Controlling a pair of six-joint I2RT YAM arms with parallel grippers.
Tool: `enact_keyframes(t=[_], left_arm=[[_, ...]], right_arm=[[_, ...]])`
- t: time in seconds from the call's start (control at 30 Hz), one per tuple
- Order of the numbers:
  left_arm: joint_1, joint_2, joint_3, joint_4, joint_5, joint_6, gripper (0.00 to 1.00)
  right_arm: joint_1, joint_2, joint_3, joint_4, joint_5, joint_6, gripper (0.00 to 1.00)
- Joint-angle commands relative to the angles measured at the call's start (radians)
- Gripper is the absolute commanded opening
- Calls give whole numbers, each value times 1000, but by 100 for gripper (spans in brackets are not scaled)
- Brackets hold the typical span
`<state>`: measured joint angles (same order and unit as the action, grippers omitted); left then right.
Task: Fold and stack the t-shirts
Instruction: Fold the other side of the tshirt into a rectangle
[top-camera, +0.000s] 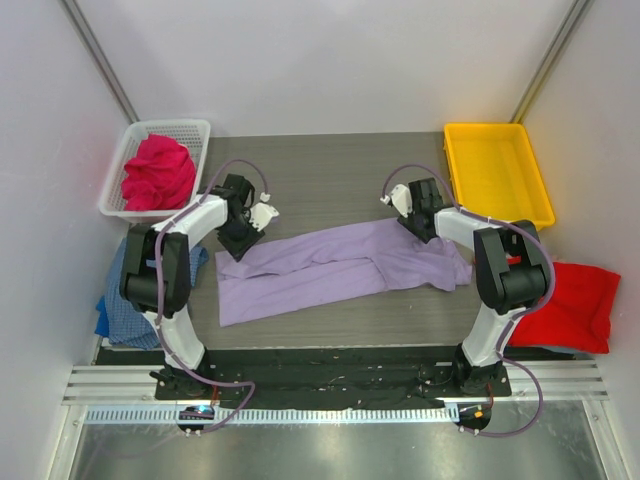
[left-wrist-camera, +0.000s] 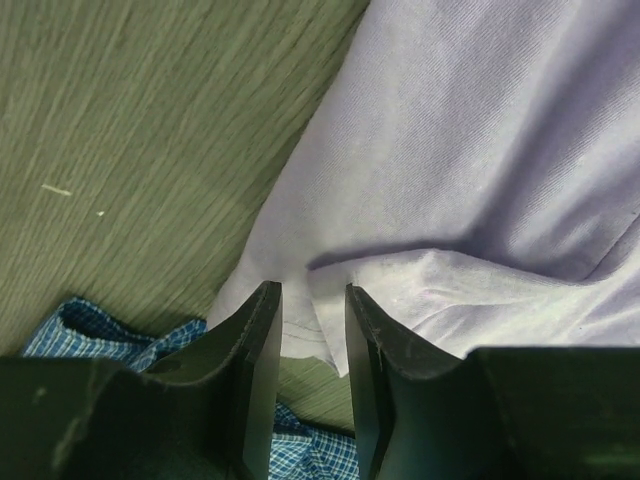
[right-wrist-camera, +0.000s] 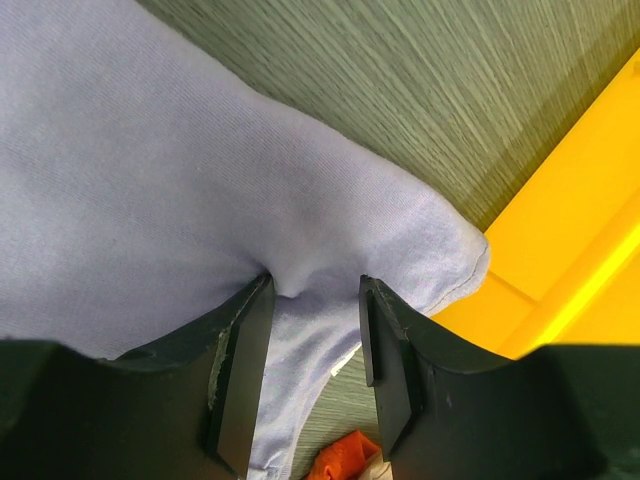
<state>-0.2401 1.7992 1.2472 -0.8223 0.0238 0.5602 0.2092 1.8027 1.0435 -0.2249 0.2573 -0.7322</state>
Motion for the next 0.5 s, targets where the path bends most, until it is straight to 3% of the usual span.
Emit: enact_keyframes(t=[0.0, 0.27, 0.47], left_arm=[[13, 25, 37, -61, 83, 38, 36], [21, 28, 21, -71, 100, 44, 33], [25, 28, 20, -75, 91, 43, 14]], right_arm=[[-16, 18, -57, -123, -17, -1, 49], [-17, 20, -53, -120, -16, -3, 49], [-16, 24, -56, -122, -15, -6, 49]])
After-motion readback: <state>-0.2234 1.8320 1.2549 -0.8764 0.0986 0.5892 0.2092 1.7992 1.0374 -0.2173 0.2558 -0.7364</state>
